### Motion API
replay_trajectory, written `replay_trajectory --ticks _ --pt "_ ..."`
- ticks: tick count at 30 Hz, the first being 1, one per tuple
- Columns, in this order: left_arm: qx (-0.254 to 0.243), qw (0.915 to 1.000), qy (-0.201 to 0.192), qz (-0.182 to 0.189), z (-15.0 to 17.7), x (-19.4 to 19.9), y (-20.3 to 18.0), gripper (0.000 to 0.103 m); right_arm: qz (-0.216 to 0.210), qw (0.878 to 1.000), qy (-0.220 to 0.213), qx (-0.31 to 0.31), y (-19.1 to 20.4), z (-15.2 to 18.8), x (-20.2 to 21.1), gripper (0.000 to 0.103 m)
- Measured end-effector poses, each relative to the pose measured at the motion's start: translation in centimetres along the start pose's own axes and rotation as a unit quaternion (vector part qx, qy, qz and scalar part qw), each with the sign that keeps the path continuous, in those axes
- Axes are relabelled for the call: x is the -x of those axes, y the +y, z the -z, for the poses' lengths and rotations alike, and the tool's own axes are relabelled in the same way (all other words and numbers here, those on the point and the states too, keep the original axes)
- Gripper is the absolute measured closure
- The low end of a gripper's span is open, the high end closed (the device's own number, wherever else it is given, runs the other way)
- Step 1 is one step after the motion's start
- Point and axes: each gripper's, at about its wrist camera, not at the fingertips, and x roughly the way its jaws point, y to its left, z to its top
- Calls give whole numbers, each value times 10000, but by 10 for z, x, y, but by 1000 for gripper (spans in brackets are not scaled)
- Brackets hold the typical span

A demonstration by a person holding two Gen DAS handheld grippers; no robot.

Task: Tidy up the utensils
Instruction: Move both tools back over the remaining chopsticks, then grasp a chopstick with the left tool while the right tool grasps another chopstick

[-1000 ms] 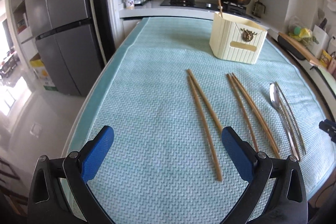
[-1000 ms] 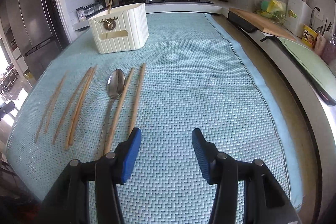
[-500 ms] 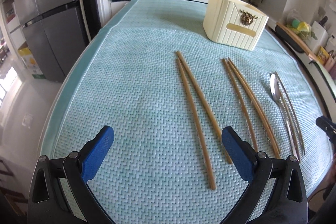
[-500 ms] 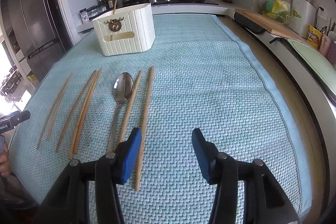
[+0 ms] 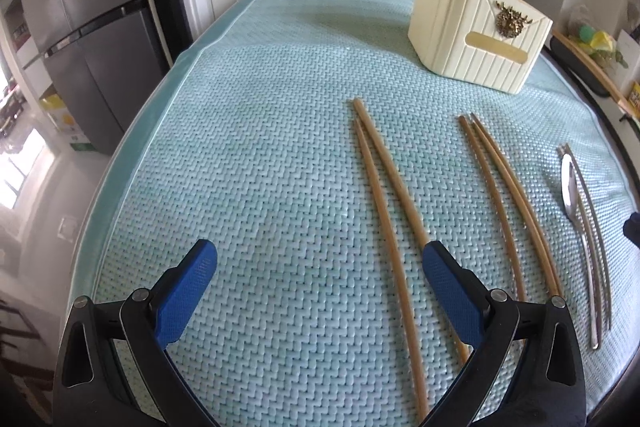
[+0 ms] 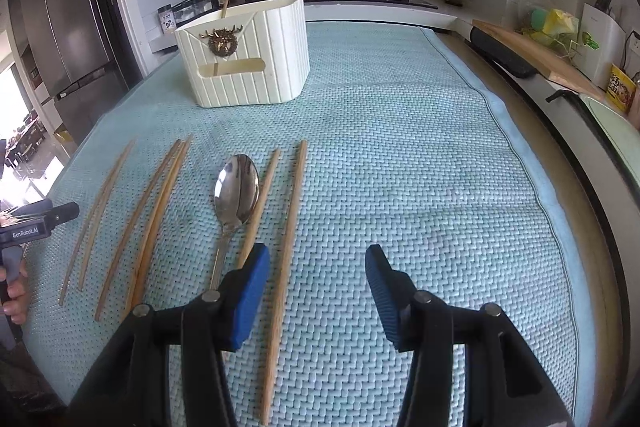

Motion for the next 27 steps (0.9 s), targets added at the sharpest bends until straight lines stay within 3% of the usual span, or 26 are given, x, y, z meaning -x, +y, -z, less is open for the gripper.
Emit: replay_trajectory --ticks 4,9,14,27 --pt "9 10000 77 -43 -4 -10 0 1 -73 9998 145 149 7 -11 -22 52" --pt "-30 9997 181 -165 -5 -21 0 1 -37 9981 543 295 11 -16 -51 61" --pt "67 9995 255 -152 -10 -33 7 1 53 9962 695 529 17 -16 -58 62" --pt "-156 9989 437 -45 -65 -74 11 0 35 9943 862 630 16 -61 -92 62"
